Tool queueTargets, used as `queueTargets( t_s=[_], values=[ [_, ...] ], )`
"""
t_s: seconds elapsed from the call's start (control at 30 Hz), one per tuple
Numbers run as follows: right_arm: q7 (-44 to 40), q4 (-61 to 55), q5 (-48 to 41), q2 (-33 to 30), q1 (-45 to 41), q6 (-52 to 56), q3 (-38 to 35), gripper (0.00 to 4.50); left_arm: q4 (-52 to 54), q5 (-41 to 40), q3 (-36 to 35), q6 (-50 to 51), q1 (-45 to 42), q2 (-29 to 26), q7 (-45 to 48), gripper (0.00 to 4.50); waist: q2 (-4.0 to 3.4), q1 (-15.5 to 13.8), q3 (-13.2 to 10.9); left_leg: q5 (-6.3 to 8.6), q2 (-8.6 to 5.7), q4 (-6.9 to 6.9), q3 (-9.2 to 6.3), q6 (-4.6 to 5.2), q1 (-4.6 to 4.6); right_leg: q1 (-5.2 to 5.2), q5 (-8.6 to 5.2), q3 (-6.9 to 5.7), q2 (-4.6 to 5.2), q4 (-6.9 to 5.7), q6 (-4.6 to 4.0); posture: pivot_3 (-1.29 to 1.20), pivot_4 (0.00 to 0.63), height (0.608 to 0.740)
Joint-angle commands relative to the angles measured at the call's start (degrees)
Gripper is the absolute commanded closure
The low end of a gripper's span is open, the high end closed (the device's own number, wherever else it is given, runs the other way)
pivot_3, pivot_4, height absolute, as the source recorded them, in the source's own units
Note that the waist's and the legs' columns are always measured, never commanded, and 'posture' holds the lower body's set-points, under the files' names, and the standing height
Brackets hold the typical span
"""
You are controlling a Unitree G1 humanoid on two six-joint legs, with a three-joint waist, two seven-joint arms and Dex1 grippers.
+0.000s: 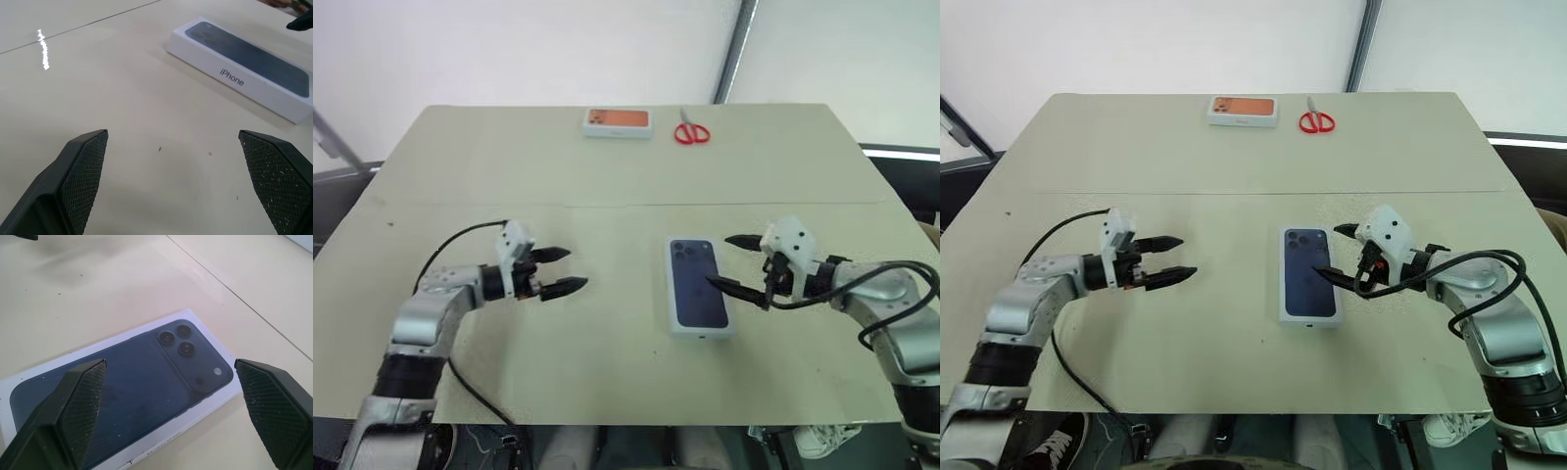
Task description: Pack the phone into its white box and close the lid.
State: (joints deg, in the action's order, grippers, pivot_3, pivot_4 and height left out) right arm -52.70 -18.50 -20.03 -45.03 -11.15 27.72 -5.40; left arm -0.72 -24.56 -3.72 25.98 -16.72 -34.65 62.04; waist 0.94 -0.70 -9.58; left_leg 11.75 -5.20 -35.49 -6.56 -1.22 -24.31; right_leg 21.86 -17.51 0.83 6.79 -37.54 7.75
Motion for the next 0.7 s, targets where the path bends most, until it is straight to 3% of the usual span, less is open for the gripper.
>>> queueTargets(
  t_s=[0.03, 0.13, 0.37, 0.57, 0.7],
  values=[
    [0.16, -0.32, -0.45, 0.00, 0.70, -3.06, -2.32, 0.03, 5.46, -2.41, -3.69, -0.26, 3.65, -2.31, -0.14, 0.00, 0.00, 0.13, 0.00, 0.00, 0.00, 0.00, 0.01, 0.00, 0.00, 0.00, 0.00, 0.03, 0.01, 0.00, 0.00, 0.00, 0.150, 0.740],
    [0.28, -0.13, -0.65, -0.02, 0.94, -3.75, -2.40, 0.03, 6.41, -2.97, -3.99, -0.01, 4.60, -2.78, -0.62, 0.00, -0.01, 0.04, 0.00, 0.00, 0.03, 0.06, 0.02, -0.01, 0.00, 0.06, 0.00, 0.05, 0.01, 0.00, -0.02, 0.00, 0.150, 0.740],
    [-3.12, 1.24, 0.89, -2.71, 15.30, -13.22, -11.29, 0.03, 8.76, -4.84, -14.97, -0.35, 17.84, -5.24, -4.74, 0.00, -0.04, 0.27, -0.01, 0.02, 0.06, 0.38, 0.16, 0.03, -0.05, 0.21, 0.00, 0.16, 0.01, 0.28, -0.02, 0.00, 0.150, 0.740],
    [-2.30, 2.37, 1.66, -1.87, 13.85, -15.35, -8.79, 0.03, 8.51, -4.84, -14.26, -1.40, 16.92, -4.38, -6.21, 0.00, -0.09, 0.00, -0.01, -0.10, 0.19, 0.25, 0.14, -0.17, 0.28, -0.19, -0.01, 0.10, 0.00, 0.26, -0.40, 0.00, 0.150, 0.740],
    [-2.00, 3.31, 2.01, -1.97, 13.13, -15.93, -8.65, 0.03, 7.80, -3.86, -13.97, -3.73, 16.30, -4.46, -5.85, 0.00, -0.09, -0.04, -0.02, -0.02, 0.16, 0.33, 0.12, -0.05, 0.24, -0.16, 0.08, 0.09, 0.01, 0.38, -0.21, 0.00, 0.150, 0.740]
  ],
)
